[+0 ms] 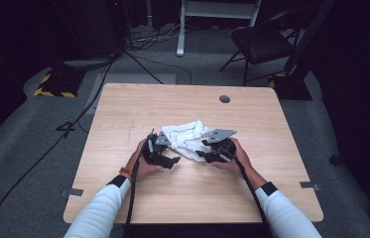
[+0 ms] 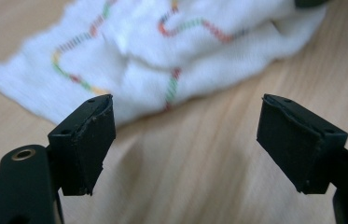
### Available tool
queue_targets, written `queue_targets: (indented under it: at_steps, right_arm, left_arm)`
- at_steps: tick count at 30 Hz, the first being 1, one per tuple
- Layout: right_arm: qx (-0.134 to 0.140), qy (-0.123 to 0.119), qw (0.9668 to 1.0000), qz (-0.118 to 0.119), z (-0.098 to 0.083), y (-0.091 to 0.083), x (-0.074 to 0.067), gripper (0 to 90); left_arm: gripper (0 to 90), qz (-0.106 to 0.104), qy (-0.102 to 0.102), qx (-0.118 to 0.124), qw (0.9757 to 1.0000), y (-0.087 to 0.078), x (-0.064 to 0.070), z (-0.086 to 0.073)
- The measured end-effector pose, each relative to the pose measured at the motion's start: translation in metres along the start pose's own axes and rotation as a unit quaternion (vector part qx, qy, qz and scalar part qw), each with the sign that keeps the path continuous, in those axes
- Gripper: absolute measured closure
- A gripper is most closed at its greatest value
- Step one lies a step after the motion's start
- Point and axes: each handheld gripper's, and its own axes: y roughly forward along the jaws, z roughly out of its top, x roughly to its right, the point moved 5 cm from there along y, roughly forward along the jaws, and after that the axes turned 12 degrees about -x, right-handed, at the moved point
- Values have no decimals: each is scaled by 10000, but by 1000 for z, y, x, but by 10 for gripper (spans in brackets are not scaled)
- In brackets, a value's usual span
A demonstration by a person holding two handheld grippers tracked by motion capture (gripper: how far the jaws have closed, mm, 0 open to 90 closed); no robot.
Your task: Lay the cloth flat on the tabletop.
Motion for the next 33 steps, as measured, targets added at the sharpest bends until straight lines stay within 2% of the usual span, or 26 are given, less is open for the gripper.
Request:
queue_targets:
  at_steps: [1,4,5,7,11,12,13,15,19,20,22,24,26,28,33]
  right_arm:
    - [-47,-37,10000,-9,-1,3,-1,515]
    - [-156,-127,9998,-87,-4,7,-2,564]
    - [-137,-91,9998,-60,-4,7,-1,580]
    - [-117,-58,9999,-58,-5,6,1,624]
    - [-114,-108,9999,-63,-8,2,3,750]
    - [-98,-118,9999,-71,-9,1,3,777]
    - [-100,-140,9998,-94,-11,1,4,794]
    - [-120,-150,9998,-89,-15,-2,5,820]
    - [-102,-122,9998,-132,-22,-11,9,832]
    - [-90,-110,9998,-146,-23,-14,10,834]
    - [-69,-63,9998,-181,-28,-21,12,836]
    - [-68,17,9996,-282,-38,-32,18,837]
    - [-79,53,9996,-278,-41,-34,20,838]
    - [-93,129,9994,-314,-50,-41,26,841]
    - [-143,431,9984,-334,-79,-56,38,847]
  left_arm:
    - [203,-99,-69,-23,9999,2,-1,4]
    - [234,48,-26,-13,10000,7,-6,9]
    - [257,43,-32,-125,9999,11,-8,10]
    - [305,-51,-133,-250,9996,17,-13,13]
    - [379,-228,-124,-242,9994,21,-18,15]
    - [421,-271,-93,-256,9993,20,-18,15]
    - [508,-321,-49,-260,9991,19,-18,14]
    - [620,-317,89,-304,9990,17,-16,12]
    - [764,-303,223,-347,9987,13,-12,10]
    - [778,-361,273,-356,9983,13,-8,9]
    - [799,-347,406,-382,9978,10,-3,7]
    - [807,-369,469,-388,9975,7,1,6]
    - [808,-398,497,-385,9972,5,4,5]
    - [811,-439,639,-421,9961,3,11,3]
    - [811,-502,778,-482,9945,1,25,0]
